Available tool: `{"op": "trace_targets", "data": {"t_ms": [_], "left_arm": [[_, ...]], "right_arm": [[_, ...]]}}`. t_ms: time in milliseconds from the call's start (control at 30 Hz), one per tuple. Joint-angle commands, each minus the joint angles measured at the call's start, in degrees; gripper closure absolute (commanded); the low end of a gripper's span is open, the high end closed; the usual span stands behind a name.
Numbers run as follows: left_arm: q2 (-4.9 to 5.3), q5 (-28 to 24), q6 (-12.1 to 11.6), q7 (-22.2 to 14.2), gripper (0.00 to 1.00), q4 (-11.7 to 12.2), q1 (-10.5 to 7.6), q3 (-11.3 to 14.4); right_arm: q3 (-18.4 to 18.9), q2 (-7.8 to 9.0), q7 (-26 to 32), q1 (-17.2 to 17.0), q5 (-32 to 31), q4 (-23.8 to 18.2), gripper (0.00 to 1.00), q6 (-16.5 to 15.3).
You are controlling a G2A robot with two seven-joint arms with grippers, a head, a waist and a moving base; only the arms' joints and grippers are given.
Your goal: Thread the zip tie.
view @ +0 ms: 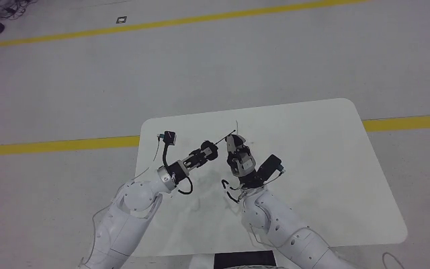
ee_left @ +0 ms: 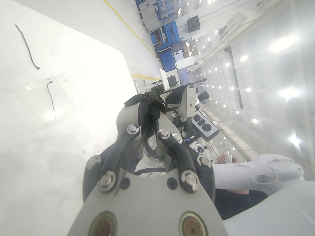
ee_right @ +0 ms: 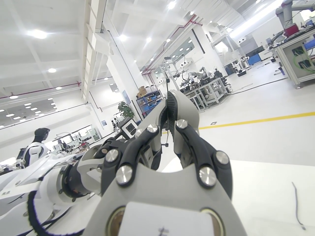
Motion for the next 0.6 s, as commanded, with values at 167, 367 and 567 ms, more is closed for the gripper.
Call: {"op": "trace_targets", "data": {"t_ms": [167,367,567], "left_arm": [[0.0,0.0,0.0,0.0,1.0,0.0,0.0,0.0],[0.0,0.0,0.0,0.0,1.0,0.0,0.0,0.0],[0.0,0.0,0.0,0.0,1.0,0.0,0.0,0.0]], "right_arm": [[0.33,-0.2,0.47,-0.19,-0.36,0.1,1.0,-0.17],[0.56,-0.36,0.61,-0.37,-0.56,0.39,1.0,-0.35],[0.64,-0.62,0.59,-0.42,-0.47,0.59,1.0,-0.61]]}}
